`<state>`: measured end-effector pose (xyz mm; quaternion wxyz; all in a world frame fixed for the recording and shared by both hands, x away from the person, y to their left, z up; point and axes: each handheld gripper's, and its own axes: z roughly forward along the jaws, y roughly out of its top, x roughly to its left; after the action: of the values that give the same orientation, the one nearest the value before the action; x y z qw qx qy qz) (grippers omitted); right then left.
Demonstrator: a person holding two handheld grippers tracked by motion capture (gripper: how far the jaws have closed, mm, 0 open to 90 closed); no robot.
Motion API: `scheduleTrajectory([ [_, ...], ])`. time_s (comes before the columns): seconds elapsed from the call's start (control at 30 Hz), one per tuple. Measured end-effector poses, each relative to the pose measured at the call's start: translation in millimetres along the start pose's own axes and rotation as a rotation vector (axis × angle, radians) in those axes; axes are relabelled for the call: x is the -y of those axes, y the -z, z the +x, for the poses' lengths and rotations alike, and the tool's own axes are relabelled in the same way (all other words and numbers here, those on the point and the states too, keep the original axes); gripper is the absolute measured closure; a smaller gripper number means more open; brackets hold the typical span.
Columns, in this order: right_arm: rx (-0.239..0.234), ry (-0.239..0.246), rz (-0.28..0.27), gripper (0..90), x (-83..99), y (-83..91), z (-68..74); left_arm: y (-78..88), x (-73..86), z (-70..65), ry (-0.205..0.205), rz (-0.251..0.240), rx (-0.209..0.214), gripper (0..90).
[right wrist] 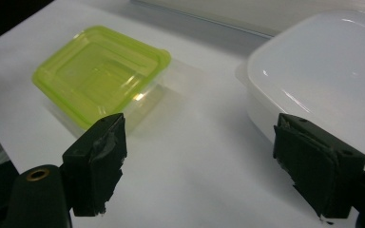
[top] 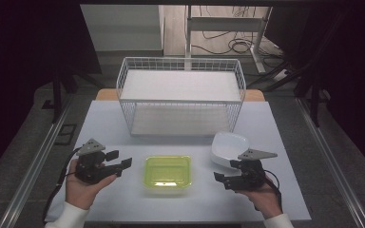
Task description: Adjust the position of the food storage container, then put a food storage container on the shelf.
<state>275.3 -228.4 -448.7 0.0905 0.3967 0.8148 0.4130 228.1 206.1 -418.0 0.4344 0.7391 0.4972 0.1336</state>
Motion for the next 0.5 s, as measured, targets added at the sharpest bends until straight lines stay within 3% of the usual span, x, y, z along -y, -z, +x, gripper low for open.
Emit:
scheduleTrajectory([
  [0.1, -0.028, -0.009, -0.009, 18.4, -4.1, 0.6, 2.9, 2.9, 1.5, -2.5, 0.01, 0.013, 0.003, 34.3],
  [0.33, -0.064, -0.037, -0.041, 18.3, -14.1, 2.5, 10.3, -0.6, 4.6, 3.5, 0.12, 0.027, 0.036, 32.1],
  [0.4, -0.066, -0.03, -0.039, 18.3, -18.2, 0.9, 17.1, -6.1, 4.3, 4.9, 0.144, 0.036, 0.071, 31.5],
  [0.5, -0.077, -0.016, -0.037, 18.3, -24.1, -2.0, 26.3, -12.3, 4.0, 5.3, 0.141, 0.055, 0.092, 31.2],
])
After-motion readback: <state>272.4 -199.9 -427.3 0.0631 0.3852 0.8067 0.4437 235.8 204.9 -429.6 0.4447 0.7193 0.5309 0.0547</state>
